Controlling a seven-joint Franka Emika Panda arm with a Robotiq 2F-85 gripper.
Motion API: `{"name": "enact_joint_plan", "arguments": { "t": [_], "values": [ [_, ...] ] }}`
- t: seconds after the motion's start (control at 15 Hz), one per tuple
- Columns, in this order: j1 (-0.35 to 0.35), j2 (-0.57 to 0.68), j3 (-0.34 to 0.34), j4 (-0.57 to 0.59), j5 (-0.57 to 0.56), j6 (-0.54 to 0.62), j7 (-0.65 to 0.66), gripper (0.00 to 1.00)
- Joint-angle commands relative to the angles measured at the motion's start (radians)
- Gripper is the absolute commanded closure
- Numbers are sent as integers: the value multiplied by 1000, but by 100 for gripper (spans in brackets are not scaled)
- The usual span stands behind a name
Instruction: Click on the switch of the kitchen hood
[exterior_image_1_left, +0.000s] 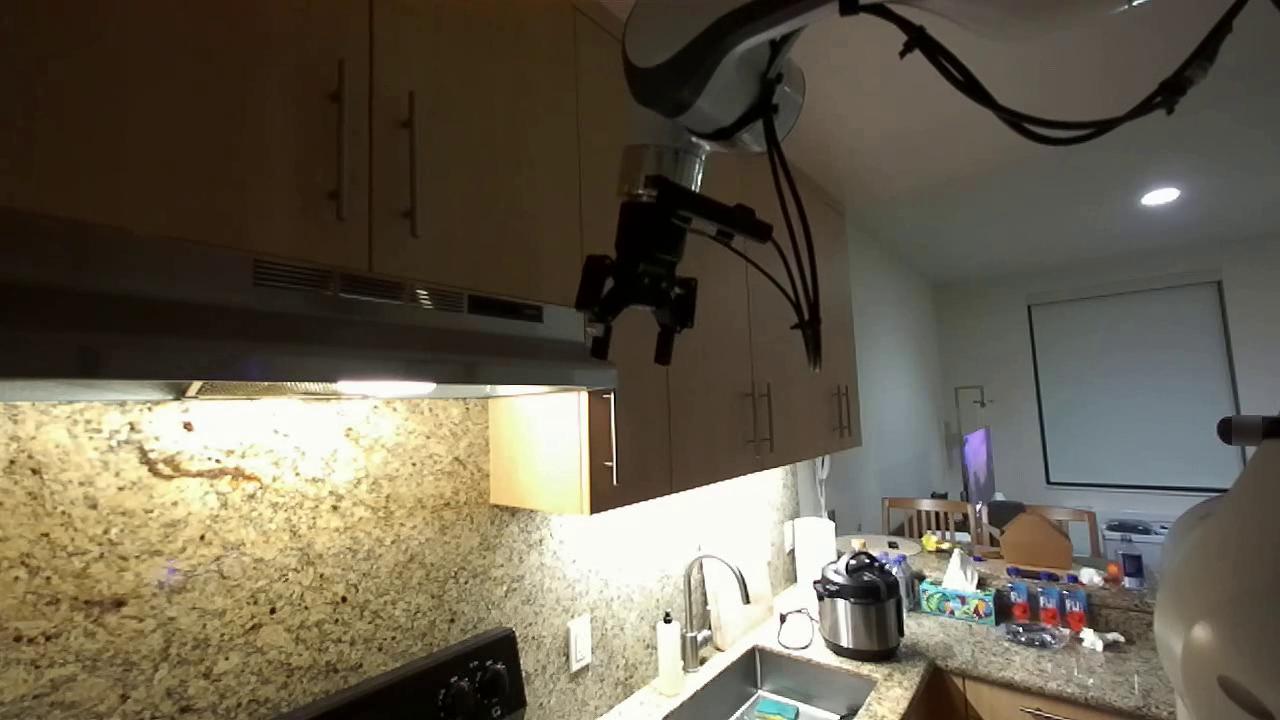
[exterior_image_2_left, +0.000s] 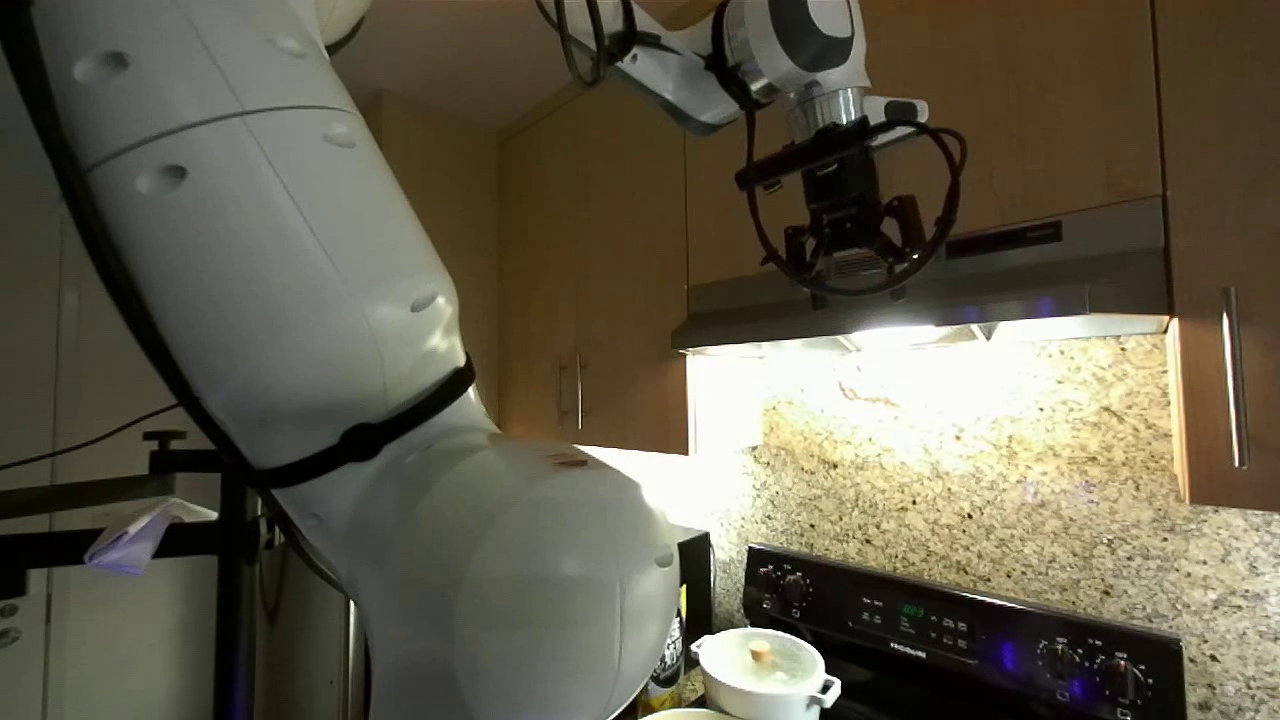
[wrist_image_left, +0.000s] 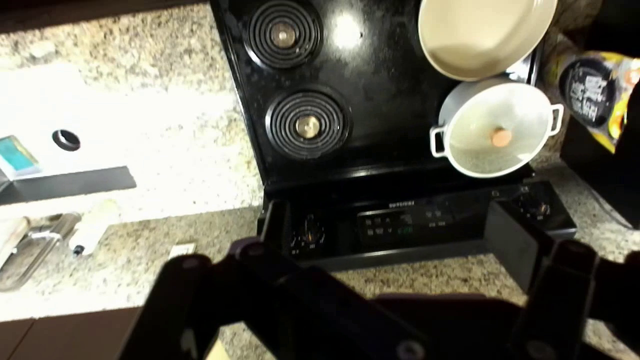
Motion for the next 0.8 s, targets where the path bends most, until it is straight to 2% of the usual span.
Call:
{"name": "enact_joint_plan", "arguments": {
  "t": [0.0,0.27,0.47,0.67,0.73],
  "values": [
    [1,30,-28,-4,34,-108,-67,0],
    [-4,80,-50,-7,48,-152,-101,0],
    [-15,111,-59,-13,15,-171,-132,0],
    [-14,108,-63,-62,16,-162,-159,0],
    [-17,124,-53,-30,22,-153,-117,0]
  ]
}}
